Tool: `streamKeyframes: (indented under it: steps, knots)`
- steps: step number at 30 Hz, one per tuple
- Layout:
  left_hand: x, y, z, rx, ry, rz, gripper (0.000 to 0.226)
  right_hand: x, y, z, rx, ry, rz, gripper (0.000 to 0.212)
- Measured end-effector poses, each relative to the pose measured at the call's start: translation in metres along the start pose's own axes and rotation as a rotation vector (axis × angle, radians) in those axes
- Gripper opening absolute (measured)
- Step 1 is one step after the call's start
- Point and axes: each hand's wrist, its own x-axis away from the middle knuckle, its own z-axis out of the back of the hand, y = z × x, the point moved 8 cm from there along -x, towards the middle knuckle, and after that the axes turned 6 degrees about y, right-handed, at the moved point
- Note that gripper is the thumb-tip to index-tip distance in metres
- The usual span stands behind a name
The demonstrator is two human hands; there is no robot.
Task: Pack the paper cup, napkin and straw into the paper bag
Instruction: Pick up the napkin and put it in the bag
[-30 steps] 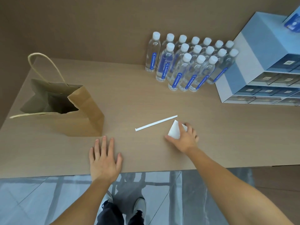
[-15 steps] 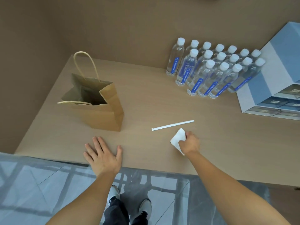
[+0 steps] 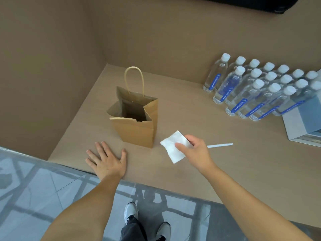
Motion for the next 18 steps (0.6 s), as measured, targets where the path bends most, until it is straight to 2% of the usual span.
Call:
streamKeyframes:
  steps: [5, 9, 12, 15, 18]
  knots:
    - [-0.024, -0.007, 0.010, -0.048, -0.028, -0.017, 0.094, 0.008, -0.090, -0.018, -0.051, -0.027, 0.171, 0.018]
    - [-0.042, -0.011, 0.015, -0.039, -0.039, -0.041, 0.092, 0.020, -0.161, -0.005, 0.170, 0.228, 0.318, 0.012]
    - [-0.048, -0.011, 0.018, -0.035, -0.041, -0.055, 0.092, 0.033, -0.218, 0.001, 0.171, 0.329, 0.448, 0.015]
    - [-0.054, -0.008, 0.021, -0.011, -0.052, -0.059, 0.092, 0.034, -0.248, -0.020, 0.189, 0.214, 0.444, 0.016]
    - [-0.063, -0.007, 0.022, 0.020, -0.074, -0.056, 0.091, 0.026, -0.253, -0.050, 0.358, 0.124, 0.379, 0.016]
